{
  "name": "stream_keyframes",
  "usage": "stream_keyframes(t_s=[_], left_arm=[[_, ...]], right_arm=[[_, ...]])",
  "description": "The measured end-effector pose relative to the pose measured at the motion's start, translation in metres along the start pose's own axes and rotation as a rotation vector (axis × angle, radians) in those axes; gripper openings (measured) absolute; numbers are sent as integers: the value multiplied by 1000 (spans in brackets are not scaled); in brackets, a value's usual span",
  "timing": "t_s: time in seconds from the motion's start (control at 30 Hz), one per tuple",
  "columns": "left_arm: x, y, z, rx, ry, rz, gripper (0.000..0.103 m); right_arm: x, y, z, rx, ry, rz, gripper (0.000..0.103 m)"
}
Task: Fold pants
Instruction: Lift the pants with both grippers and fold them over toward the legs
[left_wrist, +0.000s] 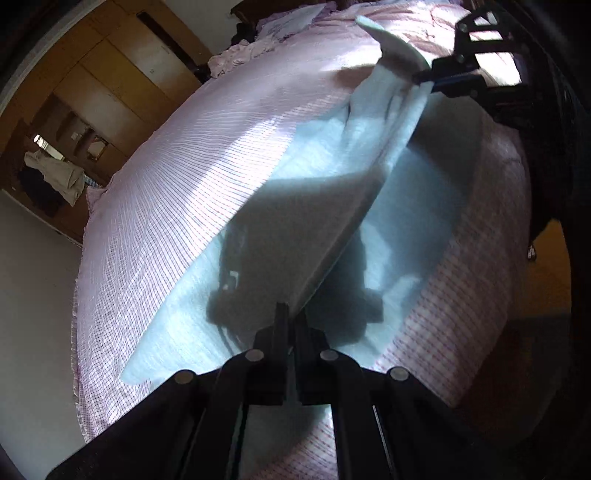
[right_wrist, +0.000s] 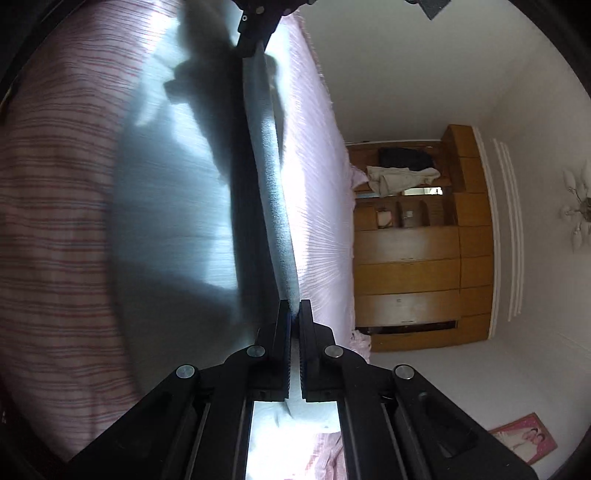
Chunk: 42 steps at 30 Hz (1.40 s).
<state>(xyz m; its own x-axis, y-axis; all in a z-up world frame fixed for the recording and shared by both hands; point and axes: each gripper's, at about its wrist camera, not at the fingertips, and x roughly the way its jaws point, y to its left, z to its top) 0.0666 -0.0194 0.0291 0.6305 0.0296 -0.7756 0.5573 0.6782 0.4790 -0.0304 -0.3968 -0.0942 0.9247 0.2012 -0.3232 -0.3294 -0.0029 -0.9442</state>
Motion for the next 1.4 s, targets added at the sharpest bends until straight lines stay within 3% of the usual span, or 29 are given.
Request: stream_keyframes(t_s=[0.2, 0.5, 0.87, 1.1, 1.4], left_arm=[[7, -30, -16, 34, 32, 3, 2], [11, -57, -23, 135, 14, 69, 2], [29, -73, -28, 173, 56, 83, 2], [44, -80, -28, 189, 72, 103, 2], [51, -95, -30, 195, 82, 114, 1]], right_arm=[[-2, 20, -3, -112, 14, -14, 0], [4, 27, -12, -207, 2, 1, 0], [16, 22, -10, -237, 4, 14, 0], [29, 17, -1, -190, 16, 62, 0], [13, 32, 1, -170, 30, 90, 0]])
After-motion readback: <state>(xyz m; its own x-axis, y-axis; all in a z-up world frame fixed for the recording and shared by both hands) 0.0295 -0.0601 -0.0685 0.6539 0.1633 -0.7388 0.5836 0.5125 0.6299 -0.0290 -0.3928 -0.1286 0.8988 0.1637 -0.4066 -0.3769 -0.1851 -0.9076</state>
